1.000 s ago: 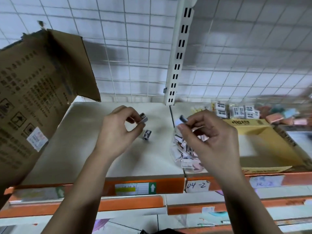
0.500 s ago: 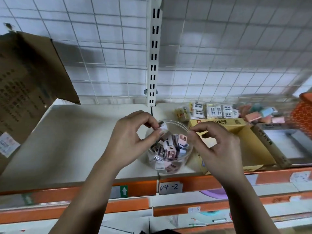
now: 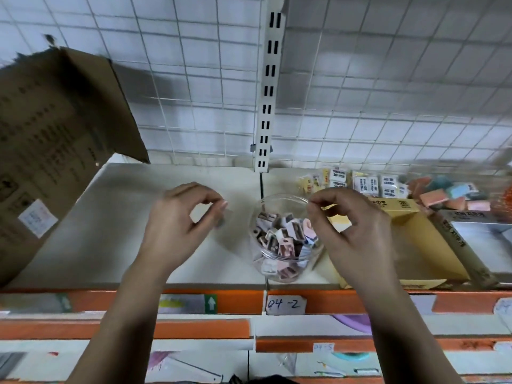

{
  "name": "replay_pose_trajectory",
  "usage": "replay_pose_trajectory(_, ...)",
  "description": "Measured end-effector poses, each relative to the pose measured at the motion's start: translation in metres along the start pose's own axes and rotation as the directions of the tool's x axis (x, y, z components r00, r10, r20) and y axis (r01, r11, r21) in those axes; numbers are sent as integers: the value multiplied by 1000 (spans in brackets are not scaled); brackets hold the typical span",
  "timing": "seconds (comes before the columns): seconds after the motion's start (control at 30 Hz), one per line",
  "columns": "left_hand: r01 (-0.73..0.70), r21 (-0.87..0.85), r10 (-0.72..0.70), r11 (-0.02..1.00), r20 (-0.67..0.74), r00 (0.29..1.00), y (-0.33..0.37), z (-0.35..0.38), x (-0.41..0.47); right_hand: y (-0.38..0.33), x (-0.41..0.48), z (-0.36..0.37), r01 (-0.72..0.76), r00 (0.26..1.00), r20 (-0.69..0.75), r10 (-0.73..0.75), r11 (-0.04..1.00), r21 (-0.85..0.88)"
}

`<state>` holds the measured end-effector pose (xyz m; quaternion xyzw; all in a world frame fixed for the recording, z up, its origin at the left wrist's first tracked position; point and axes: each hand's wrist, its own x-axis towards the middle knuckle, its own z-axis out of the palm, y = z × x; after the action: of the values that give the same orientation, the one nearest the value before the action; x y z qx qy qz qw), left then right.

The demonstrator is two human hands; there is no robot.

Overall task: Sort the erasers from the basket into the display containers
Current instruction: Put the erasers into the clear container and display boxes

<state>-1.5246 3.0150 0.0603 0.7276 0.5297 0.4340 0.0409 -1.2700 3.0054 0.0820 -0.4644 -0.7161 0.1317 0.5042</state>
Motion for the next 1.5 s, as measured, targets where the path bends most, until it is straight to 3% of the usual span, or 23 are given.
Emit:
replay_pose_trajectory(0.3, 152, 86, -150, 985, -36, 988, -61, -36, -42, -58, 5, 84, 126, 975, 169, -141, 987, 98)
replay_pose_trajectory(0.43, 176, 102, -178, 979, 7, 984, -80, -47, -50, -61, -2, 116, 95, 956, 268, -120, 990, 108)
replay_pose_trajectory(0.57, 163, 80, -166, 983, 22, 986, -85, -46, -49, -59, -7, 126, 67, 964, 253, -85, 995, 79)
replay_pose_trajectory(0.87, 166, 100, -168, 981, 6, 986, -94, -50, -54, -40, -3, 165, -5, 913, 386, 136, 947, -322)
replay_pose_trajectory(1.0, 182, 112, -182, 977, -8, 983, -97, -57, -59, -31, 3, 178, -51, 898, 385, 215, 919, -392)
replay_pose_trajectory(1.23, 206, 72, -206, 976, 1, 978, -98, -62, -63, -23, 5, 182, -62, 915, 370, 163, 961, -268)
replay_pose_trajectory(1.5, 163, 21, -162, 986, -23, 986, -87, -56, -52, -55, 4, 160, 46, 965, 254, -55, 998, 42)
